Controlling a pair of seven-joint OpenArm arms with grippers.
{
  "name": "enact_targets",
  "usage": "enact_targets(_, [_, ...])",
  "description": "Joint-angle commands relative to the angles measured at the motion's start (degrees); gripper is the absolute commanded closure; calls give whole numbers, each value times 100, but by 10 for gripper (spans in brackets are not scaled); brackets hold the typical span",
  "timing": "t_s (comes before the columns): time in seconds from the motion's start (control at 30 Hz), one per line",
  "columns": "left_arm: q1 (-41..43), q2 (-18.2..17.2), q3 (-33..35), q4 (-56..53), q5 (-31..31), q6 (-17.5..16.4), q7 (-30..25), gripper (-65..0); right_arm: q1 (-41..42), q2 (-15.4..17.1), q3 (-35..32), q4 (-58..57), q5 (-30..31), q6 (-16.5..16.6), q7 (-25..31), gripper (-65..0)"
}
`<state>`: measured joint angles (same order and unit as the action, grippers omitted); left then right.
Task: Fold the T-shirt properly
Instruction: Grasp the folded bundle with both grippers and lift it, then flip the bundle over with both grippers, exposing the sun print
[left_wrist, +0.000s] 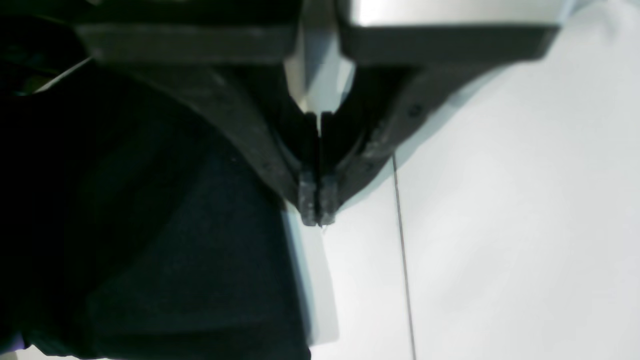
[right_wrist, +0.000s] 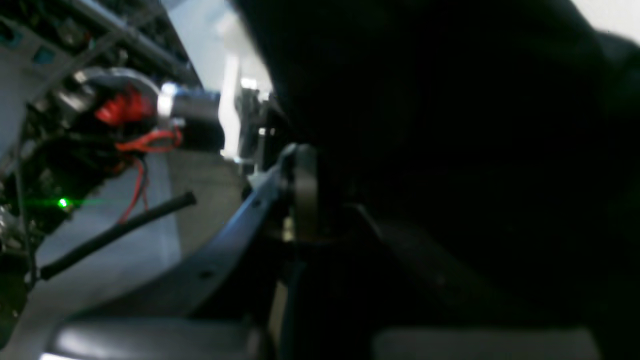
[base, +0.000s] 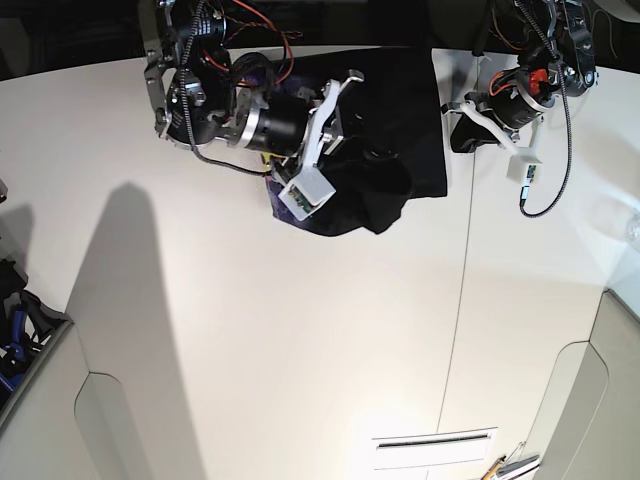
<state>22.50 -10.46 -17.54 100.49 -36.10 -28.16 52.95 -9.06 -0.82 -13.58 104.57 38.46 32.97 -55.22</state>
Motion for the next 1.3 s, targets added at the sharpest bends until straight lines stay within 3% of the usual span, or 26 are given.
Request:
enact_targets(0.0, [37,-20,7,4,155,28,258,0,48,-33,-61,-15,138,20,170,0])
enact_targets(0.43, [35,-20,7,4,153,28,256,0,127,-33,-136,-603,330,24,293,0])
enact_targets(0.57, [35,-20,7,4,153,28,256,0,127,-33,-254,-603,463,26,293,-291])
enact_targets(0.63, [35,-20,7,4,151,28,256,0,129,-35,-385,-603,463,26,295,-342])
enact_targets(1.0, [0,-24,-33,39,-55,26,256,0,382,-273,-975,-535,439,28,160,-341])
enact_targets(1.2, [-7,-103,-511,588,-98,26,356,0,1073,-267,-778,-223,188,24,-671,-340])
enact_targets(1.27, [-7,-136,-765,909,-319,-26,459,0,1246,-264,-619,-127,13,24,-767,-290])
